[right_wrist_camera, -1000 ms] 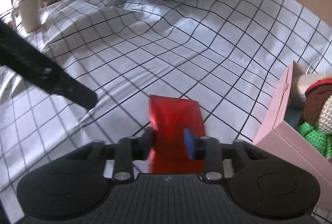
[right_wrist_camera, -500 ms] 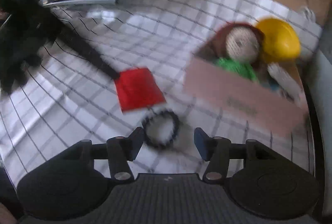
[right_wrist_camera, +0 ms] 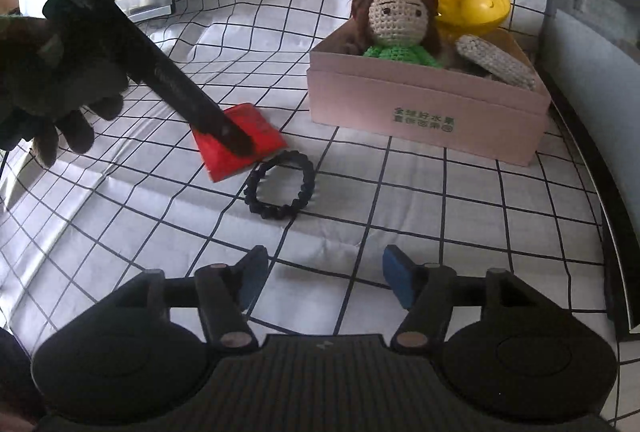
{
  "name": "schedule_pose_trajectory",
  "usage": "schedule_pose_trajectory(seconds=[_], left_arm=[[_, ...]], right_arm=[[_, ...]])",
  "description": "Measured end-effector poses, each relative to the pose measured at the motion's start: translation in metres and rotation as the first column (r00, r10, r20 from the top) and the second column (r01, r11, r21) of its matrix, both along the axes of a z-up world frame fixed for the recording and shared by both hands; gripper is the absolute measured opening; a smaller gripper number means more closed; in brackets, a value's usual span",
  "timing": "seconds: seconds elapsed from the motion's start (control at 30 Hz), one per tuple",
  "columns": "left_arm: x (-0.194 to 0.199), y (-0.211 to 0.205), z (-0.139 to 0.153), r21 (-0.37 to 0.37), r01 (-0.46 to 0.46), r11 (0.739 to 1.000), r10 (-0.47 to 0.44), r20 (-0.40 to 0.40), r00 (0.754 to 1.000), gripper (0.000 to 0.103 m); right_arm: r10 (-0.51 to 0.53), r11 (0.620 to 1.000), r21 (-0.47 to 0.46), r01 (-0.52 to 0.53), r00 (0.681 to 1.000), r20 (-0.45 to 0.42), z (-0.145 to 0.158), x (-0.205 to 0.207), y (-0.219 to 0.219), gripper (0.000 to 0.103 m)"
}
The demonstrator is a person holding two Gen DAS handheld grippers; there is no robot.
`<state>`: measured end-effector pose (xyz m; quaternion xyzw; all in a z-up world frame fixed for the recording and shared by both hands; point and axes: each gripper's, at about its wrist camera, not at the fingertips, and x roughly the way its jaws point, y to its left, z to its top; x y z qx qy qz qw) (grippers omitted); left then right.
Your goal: Organize soft objects
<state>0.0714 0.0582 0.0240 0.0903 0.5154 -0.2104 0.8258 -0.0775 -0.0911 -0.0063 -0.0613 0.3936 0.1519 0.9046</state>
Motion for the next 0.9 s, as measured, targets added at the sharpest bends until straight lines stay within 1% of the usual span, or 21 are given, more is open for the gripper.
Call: schedule_pose_trajectory(seconds=[0.07,0.1,0.13,0.17,0.23,0.27,0.3,0.33,0.4,0.47,0.57,0.6,0.77,0.83,0.9], left_arm=[[-0.004,-0.012,-0.003,0.032,0.056,0.998,-0.056,-0.012,0.998,0.102],[-0.007,-0.020,-0.007,0.057,0.095,0.994,-0.094,-0.024,0.995,0.102],[-0.011,-0.027,-0.010,0.094,0.128,0.987,-0.127,-0.014,0.992,0.101],[-0.012,-0.028,-0.010,0.088,0.142,0.986,-0.141,-0.014,0.990,0.101],[-0.011,-0.027,-0.010,0.081,0.140,0.987,-0.138,-0.026,0.990,0.101],[-0.009,-0.024,-0.009,0.071,0.132,0.989,-0.130,-0.035,0.991,0.101],[-0.007,-0.019,-0.006,0.055,0.115,0.992,-0.113,-0.038,0.993,0.101],[-0.006,-0.015,-0.004,0.047,0.097,0.994,-0.095,-0.035,0.995,0.101],[-0.001,-0.006,-0.004,0.058,0.056,0.997,-0.054,-0.034,0.998,0.101],[0.005,0.000,-0.010,0.057,0.028,0.998,-0.024,-0.067,0.997,0.101],[0.007,-0.002,-0.010,0.034,0.000,0.999,0.002,-0.057,0.998,0.101],[0.009,-0.003,-0.010,0.020,-0.004,1.000,0.005,-0.057,0.998,0.101],[0.011,-0.019,-0.009,-0.009,-0.005,1.000,0.004,-0.063,0.998,0.101],[0.006,-0.028,-0.009,0.012,0.013,1.000,-0.012,-0.056,0.998,0.101],[0.001,-0.036,-0.012,0.062,0.036,0.997,-0.034,-0.033,0.999,0.102]], right_arm=[[0.003,1.000,0.003,-0.003,1.000,0.005,-0.001,-0.001,0.001,0.070],[0.004,1.000,0.006,-0.004,1.000,0.007,-0.001,-0.001,0.002,0.070],[0.004,1.000,0.007,-0.004,1.000,0.010,-0.001,-0.002,0.002,0.071],[0.004,1.000,0.007,-0.004,1.000,0.011,-0.001,-0.002,0.002,0.071],[0.004,1.000,0.005,-0.004,1.000,0.013,-0.001,-0.002,0.002,0.072],[0.007,1.000,0.005,-0.007,1.000,0.013,-0.001,-0.002,0.002,0.074],[0.012,1.000,0.008,-0.012,1.000,0.012,-0.002,-0.003,0.002,0.078],[0.018,1.000,0.013,-0.018,1.000,0.010,-0.002,-0.003,0.002,0.081],[0.024,1.000,0.016,-0.024,1.000,0.005,-0.003,-0.004,0.004,0.088],[0.024,1.000,0.018,-0.024,1.000,0.000,-0.003,-0.004,0.006,0.091],[0.026,0.998,0.058,-0.025,1.000,-0.017,-0.004,-0.004,0.004,0.101],[0.026,0.997,0.071,-0.025,0.999,-0.022,-0.004,-0.004,0.004,0.103],[0.019,0.998,0.067,-0.018,1.000,-0.017,-0.005,-0.005,0.006,0.103],[0.025,0.998,0.057,-0.025,1.000,-0.008,-0.006,-0.007,0.008,0.103],[0.039,0.998,0.042,-0.039,0.999,0.001,-0.007,-0.009,0.008,0.103]])
